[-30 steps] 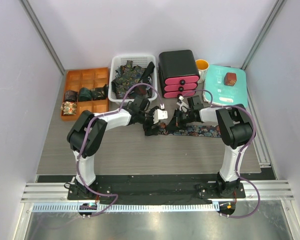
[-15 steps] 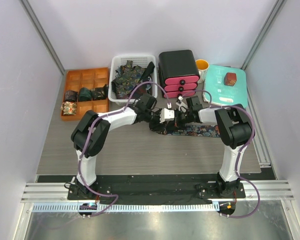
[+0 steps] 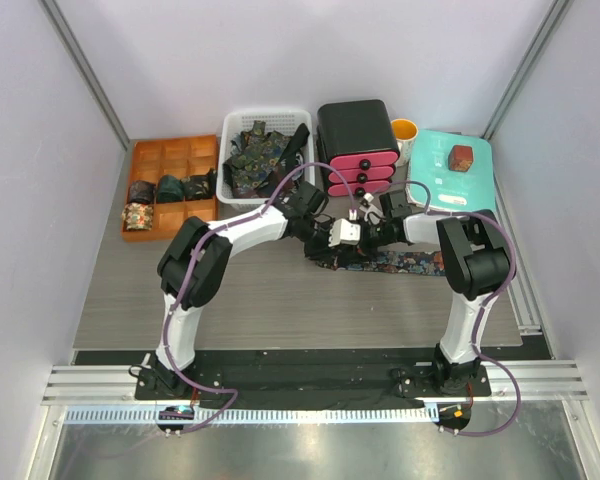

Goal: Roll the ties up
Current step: Roll the tie at the center of the board.

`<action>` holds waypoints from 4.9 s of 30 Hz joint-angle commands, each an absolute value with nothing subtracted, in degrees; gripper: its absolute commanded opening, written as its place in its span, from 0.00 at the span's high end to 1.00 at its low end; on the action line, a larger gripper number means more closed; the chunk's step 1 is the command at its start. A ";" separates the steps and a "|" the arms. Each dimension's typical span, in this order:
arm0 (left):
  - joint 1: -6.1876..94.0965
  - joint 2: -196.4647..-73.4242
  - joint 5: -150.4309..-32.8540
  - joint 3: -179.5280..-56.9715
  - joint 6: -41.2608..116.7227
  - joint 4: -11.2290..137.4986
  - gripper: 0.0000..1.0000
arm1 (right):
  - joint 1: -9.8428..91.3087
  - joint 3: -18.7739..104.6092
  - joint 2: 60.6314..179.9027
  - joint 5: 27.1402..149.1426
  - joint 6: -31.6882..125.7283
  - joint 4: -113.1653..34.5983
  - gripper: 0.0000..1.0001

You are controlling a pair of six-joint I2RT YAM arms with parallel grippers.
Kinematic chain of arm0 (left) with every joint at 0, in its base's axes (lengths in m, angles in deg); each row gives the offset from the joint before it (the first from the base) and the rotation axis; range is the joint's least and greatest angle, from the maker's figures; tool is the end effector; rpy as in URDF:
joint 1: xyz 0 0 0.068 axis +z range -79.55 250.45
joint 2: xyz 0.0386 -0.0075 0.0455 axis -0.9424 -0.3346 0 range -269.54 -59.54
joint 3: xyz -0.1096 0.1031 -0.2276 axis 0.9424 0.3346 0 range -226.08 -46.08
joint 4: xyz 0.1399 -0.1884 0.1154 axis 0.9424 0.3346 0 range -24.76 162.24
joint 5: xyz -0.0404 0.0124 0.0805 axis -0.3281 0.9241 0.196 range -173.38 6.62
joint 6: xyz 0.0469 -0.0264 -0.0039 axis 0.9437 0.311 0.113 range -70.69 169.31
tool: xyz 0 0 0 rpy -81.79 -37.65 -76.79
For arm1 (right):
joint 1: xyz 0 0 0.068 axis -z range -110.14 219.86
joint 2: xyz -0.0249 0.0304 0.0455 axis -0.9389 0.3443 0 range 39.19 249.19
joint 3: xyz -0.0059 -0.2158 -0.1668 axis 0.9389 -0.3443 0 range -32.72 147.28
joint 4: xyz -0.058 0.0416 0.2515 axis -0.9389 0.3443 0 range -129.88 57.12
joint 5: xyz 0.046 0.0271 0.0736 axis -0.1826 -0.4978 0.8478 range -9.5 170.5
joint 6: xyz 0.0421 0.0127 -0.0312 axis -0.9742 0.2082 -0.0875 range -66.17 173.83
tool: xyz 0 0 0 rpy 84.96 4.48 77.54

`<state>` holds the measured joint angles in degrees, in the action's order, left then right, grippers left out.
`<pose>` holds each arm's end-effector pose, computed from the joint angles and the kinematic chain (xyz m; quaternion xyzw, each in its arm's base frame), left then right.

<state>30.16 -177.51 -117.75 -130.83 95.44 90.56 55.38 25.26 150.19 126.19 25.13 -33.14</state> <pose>0.3192 -0.2971 0.1744 0.6880 0.6154 -0.2709 0.2731 0.3419 0.1146 0.1148 0.0097 0.8954 0.4370 0.0855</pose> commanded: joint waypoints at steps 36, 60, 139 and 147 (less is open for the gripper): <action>27.91 -185.22 -111.50 -137.31 97.83 104.26 0.48 | 57.73 19.75 147.46 123.84 17.78 -35.07 0.99; 33.90 -174.94 -124.95 -128.17 82.35 82.38 0.02 | 60.90 22.13 152.48 116.27 31.77 -26.61 0.99; 27.74 -183.56 -112.81 -142.58 98.97 115.33 0.55 | 60.36 22.39 145.18 118.91 31.86 -27.23 0.99; 31.25 -180.48 -119.76 -143.73 97.31 112.54 0.30 | 62.04 23.71 148.96 117.59 35.46 -26.26 0.99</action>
<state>28.94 -184.51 -114.95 -144.10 98.96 110.78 61.04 23.14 145.77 126.70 29.89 -28.74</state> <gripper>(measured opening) 0.668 0.068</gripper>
